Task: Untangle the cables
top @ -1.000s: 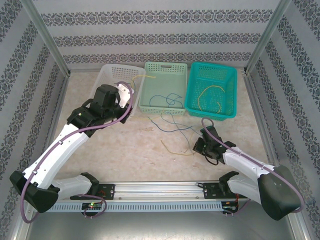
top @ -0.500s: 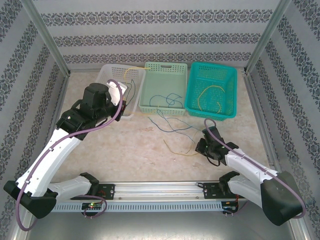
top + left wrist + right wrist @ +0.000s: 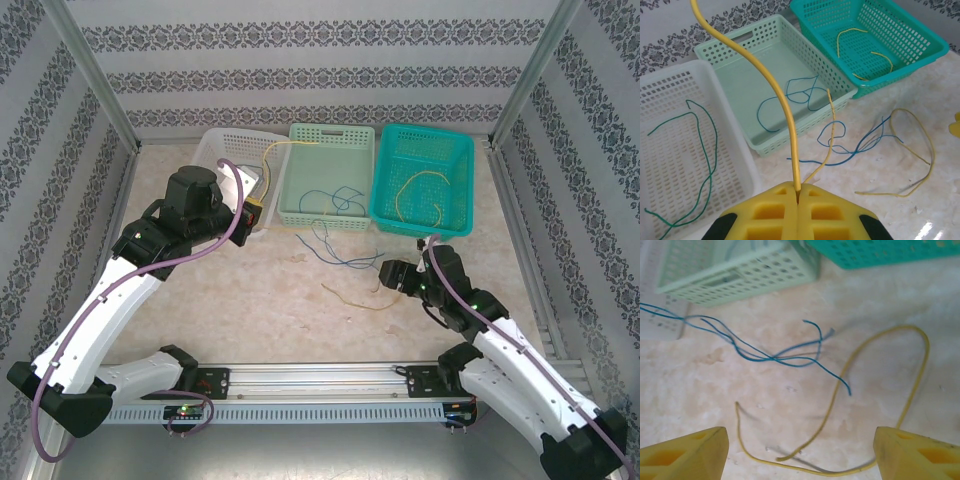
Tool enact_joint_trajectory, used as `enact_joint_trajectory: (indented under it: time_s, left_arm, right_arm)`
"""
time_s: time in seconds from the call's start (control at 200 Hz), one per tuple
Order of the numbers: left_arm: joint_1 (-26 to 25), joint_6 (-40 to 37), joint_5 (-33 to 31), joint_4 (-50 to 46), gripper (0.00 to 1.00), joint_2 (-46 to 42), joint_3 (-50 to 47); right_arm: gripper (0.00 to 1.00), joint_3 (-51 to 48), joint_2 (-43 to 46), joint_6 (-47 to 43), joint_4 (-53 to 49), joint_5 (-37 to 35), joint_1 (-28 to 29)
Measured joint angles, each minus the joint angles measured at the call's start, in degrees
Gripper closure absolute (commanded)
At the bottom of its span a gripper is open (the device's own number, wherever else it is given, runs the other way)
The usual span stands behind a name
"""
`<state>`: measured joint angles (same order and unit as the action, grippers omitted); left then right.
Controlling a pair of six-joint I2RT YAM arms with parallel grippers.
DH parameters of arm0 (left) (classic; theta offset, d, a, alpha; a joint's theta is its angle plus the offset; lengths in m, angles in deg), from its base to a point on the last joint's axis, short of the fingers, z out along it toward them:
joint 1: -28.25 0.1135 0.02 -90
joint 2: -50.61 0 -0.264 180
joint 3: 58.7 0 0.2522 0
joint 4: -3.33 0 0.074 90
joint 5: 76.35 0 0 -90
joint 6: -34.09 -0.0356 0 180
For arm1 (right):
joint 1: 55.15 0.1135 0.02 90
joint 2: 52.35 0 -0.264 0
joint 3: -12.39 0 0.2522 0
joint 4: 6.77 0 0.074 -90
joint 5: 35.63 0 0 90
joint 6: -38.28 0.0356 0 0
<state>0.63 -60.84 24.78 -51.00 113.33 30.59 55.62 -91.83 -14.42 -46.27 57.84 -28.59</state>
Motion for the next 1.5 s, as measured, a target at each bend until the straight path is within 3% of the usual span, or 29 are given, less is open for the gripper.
enact_joint_trajectory:
  time_s: [0.155, 0.44, 0.654, 0.909, 0.989, 1.139, 1.264, 1.504]
  left_arm:
    - [0.00, 1.03, 2.12, 0.50, 0.99, 0.11, 0.00]
    - [0.00, 2.89, 4.70, 1.77, 0.99, 0.11, 0.00]
    - [0.00, 4.15, 6.23, 3.26, 0.99, 0.11, 0.00]
    - [0.00, 4.59, 7.26, 3.54, 0.98, 0.11, 0.00]
    - [0.00, 4.61, 7.34, 3.54, 0.99, 0.11, 0.00]
    - [0.00, 5.14, 7.52, 3.58, 0.98, 0.04, 0.00]
    - [0.00, 5.42, 6.84, 3.65, 0.98, -0.22, 0.00]
    - [2.08, 5.31, -0.46, 3.54, 0.98, -0.35, 4.44]
  right_arm:
    - [0.24, 4.79, -3.85, -4.87, 0.33, -1.38, 3.87]
    - [0.24, 15.10, -24.85, -13.27, 11.17, -0.76, 8.68]
    - [0.26, 18.05, -34.49, -16.70, 18.08, 0.02, 10.45]
    - [0.43, 20.46, -39.39, -19.45, 22.18, -1.46, 10.40]
    - [0.54, 20.61, -40.00, -19.87, 22.99, -1.70, 10.25]
    - [0.86, 20.72, -41.38, -21.44, 24.48, -1.05, 8.90]
    - [1.00, 20.70, -41.79, -21.07, 25.03, -0.15, 8.13]
    - [1.00, 16.85, -40.39, -19.12, 23.39, -0.02, 7.67]
